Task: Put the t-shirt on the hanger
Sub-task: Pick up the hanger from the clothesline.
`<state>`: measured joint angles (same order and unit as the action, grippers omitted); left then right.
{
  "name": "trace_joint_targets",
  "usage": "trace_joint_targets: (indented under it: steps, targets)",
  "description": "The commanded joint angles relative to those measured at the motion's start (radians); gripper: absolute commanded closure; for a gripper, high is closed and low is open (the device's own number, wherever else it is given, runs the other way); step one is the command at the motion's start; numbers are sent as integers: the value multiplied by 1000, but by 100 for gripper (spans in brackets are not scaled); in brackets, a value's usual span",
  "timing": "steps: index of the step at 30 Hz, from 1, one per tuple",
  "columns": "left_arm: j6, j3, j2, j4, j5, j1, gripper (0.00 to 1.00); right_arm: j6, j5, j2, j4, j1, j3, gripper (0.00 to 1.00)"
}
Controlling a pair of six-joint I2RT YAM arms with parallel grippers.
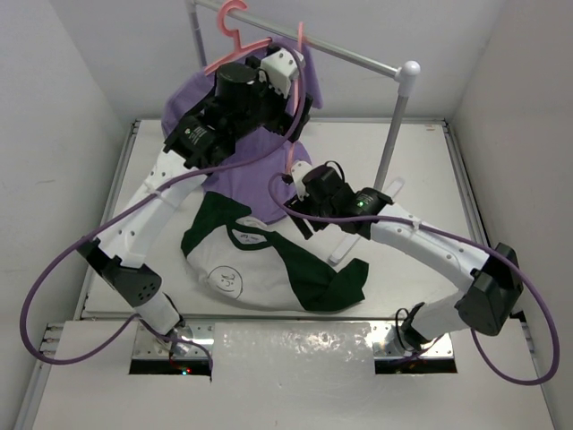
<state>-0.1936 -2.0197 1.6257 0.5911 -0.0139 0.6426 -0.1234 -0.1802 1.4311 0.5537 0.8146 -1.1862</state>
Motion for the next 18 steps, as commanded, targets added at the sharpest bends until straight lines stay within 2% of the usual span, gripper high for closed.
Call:
trace_joint_targets:
  steps: [1, 2, 5, 6, 8, 12, 15, 16, 18]
  targets:
    - [-55, -5, 3, 41, -72, 2, 1, 8, -10, 8, -49, 0, -52, 29]
    - [-55, 4, 5, 45, -57, 2, 3, 10, -10, 8, -51, 1, -50, 29]
    - [-66, 4, 20, 67, -35, 3, 21, 8, -10, 12, -51, 0, -52, 29]
    - [-81, 1, 28, 79, -31, 3, 32, 7, -8, 12, -51, 0, -52, 29]
    - [-78, -32, 65, 134, -23, 2, 46, 5, -4, 12, -52, 1, -50, 29]
    - [-70, -56, 77, 179, -18, 2, 58, 5, -2, 8, -52, 0, -47, 29]
    - [-63, -66, 71, 168, -50, 2, 73, 7, -5, 0, -52, 0, -43, 29]
    - [-58, -70, 69, 165, -70, 2, 83, 4, -5, -4, -52, 0, -41, 29]
    - [-47, -73, 62, 145, -104, 2, 94, 2, -7, -12, -52, 1, -36, 29]
